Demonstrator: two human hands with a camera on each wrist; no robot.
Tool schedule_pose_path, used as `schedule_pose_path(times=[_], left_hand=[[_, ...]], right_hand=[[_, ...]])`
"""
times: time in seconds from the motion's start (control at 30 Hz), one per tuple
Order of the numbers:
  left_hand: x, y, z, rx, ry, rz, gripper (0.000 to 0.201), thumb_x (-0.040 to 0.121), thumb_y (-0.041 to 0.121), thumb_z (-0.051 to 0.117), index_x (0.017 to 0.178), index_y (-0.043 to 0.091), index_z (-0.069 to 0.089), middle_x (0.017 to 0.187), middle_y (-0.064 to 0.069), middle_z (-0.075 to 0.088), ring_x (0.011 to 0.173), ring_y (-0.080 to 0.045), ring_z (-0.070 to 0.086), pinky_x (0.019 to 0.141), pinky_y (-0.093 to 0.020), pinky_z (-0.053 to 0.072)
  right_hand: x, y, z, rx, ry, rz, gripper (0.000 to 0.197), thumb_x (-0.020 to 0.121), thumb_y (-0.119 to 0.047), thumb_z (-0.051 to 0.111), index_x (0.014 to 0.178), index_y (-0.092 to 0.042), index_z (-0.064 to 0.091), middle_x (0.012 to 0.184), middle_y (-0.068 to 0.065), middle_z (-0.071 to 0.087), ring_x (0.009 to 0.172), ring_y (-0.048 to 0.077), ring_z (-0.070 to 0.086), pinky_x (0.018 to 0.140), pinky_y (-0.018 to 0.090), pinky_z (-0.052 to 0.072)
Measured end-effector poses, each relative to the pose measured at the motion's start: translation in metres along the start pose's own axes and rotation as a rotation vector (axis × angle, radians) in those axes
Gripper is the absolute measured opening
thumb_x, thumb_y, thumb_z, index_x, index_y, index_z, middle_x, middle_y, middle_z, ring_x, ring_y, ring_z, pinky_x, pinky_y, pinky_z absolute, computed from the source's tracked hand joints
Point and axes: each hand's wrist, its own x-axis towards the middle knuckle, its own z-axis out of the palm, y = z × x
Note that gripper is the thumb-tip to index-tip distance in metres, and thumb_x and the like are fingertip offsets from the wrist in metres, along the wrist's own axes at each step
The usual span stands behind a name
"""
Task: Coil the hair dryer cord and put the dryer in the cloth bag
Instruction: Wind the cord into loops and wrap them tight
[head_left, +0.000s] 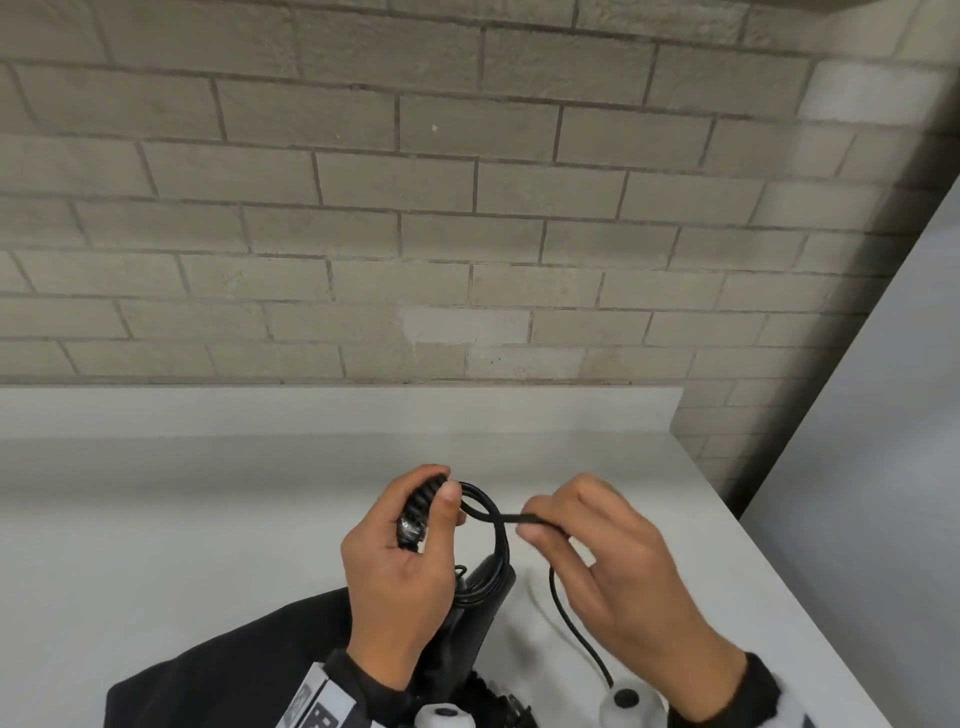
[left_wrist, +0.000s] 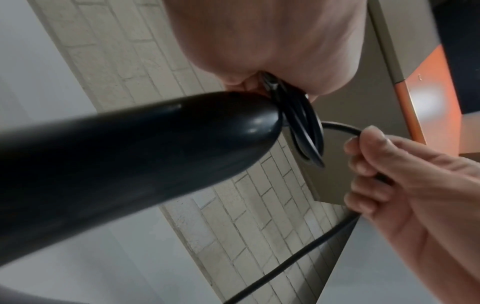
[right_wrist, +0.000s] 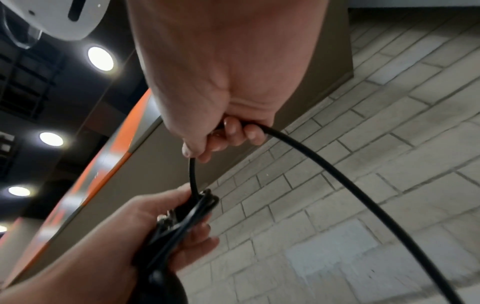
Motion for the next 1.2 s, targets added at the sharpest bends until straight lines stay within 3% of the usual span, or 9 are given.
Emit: schedule_pose_path(times=[0.13, 0.3, 0.37, 0.53, 0.73, 0.87, 0.97, 1.07, 1.2], left_hand=[[-0.003, 0.001, -0.002, -0.025, -0.101, 0.065, 0.018, 0.086, 0.038, 0.064, 0.098, 0.025, 0.07, 0.075, 0.01, 0.072, 0.07, -0.009, 0.071, 0.069, -0.015, 0.052], [-0.002, 0.003, -0.006, -0.033, -0.211, 0.166, 0.029, 0.074, 0.038, 0.079, 0.099, 0.026, 0.069, 0.082, 0.013, 0.073, 0.074, -0.008, 0.071, 0.071, -0.015, 0.052], [-0.002, 0.005, -0.007, -0.021, -0.212, 0.193, 0.029, 0.071, 0.036, 0.081, 0.096, 0.028, 0.069, 0.082, 0.014, 0.073, 0.071, -0.008, 0.071, 0.068, -0.016, 0.053], [-0.003, 0.007, -0.008, -0.039, -0.203, 0.231, 0.024, 0.083, 0.046, 0.072, 0.094, 0.024, 0.07, 0.079, 0.011, 0.071, 0.066, -0.014, 0.069, 0.058, -0.034, 0.055], [-0.004, 0.011, -0.007, -0.033, -0.146, 0.261, 0.023, 0.087, 0.045, 0.068, 0.091, 0.023, 0.07, 0.077, 0.012, 0.069, 0.061, -0.015, 0.065, 0.051, -0.032, 0.051], [-0.004, 0.012, -0.005, -0.039, -0.074, 0.237, 0.022, 0.088, 0.043, 0.068, 0.093, 0.022, 0.07, 0.083, 0.013, 0.071, 0.07, -0.01, 0.07, 0.061, -0.025, 0.054], [-0.004, 0.01, -0.005, -0.016, -0.026, 0.191, 0.024, 0.089, 0.044, 0.066, 0.09, 0.02, 0.07, 0.081, 0.011, 0.071, 0.069, -0.01, 0.068, 0.061, -0.023, 0.053], [-0.002, 0.01, -0.004, 0.032, -0.005, 0.122, 0.02, 0.087, 0.042, 0.065, 0.091, 0.023, 0.068, 0.081, 0.011, 0.069, 0.069, -0.007, 0.066, 0.062, -0.015, 0.05], [0.002, 0.013, -0.004, 0.026, -0.061, -0.06, 0.017, 0.086, 0.042, 0.067, 0.088, 0.025, 0.069, 0.081, 0.012, 0.07, 0.075, -0.006, 0.067, 0.066, -0.008, 0.046]], right_hand=[[0.026, -0.011, -0.014, 0.116, 0.059, 0.017, 0.01, 0.091, -0.018, 0.063, 0.09, -0.012, 0.07, 0.078, -0.004, 0.058, 0.075, 0.006, 0.055, 0.072, 0.014, 0.041], [0.044, -0.018, -0.012, 0.239, 0.016, 0.088, 0.013, 0.09, -0.027, 0.064, 0.087, -0.018, 0.071, 0.074, -0.003, 0.06, 0.073, 0.017, 0.057, 0.066, 0.025, 0.047], [0.048, -0.021, -0.009, 0.282, 0.008, 0.115, 0.012, 0.09, -0.027, 0.064, 0.085, -0.019, 0.071, 0.073, -0.002, 0.06, 0.071, 0.017, 0.056, 0.064, 0.023, 0.045], [0.049, -0.017, 0.002, 0.406, 0.016, 0.262, 0.009, 0.089, -0.024, 0.066, 0.085, -0.019, 0.073, 0.073, -0.009, 0.065, 0.065, 0.007, 0.057, 0.063, 0.012, 0.042], [0.028, -0.005, 0.025, 0.648, 0.066, 0.543, 0.014, 0.087, -0.027, 0.069, 0.088, -0.013, 0.066, 0.072, 0.004, 0.071, 0.071, 0.012, 0.067, 0.074, 0.024, 0.051], [0.004, -0.008, 0.037, 0.705, 0.063, 0.57, 0.028, 0.09, -0.043, 0.062, 0.089, -0.016, 0.071, 0.079, 0.004, 0.07, 0.073, 0.012, 0.063, 0.071, 0.028, 0.05], [-0.013, -0.01, 0.042, 0.782, -0.007, 0.558, 0.044, 0.077, -0.058, 0.07, 0.104, -0.024, 0.07, 0.08, 0.015, 0.065, 0.072, 0.021, 0.056, 0.07, 0.033, 0.049], [-0.018, -0.014, 0.042, 0.715, -0.052, 0.569, 0.032, 0.073, -0.035, 0.081, 0.103, -0.031, 0.07, 0.093, 0.007, 0.069, 0.08, 0.033, 0.06, 0.078, 0.044, 0.054], [-0.014, -0.013, 0.039, 0.655, -0.055, 0.572, 0.025, 0.081, -0.009, 0.076, 0.093, -0.03, 0.071, 0.09, 0.0, 0.072, 0.088, 0.03, 0.063, 0.083, 0.033, 0.053]])
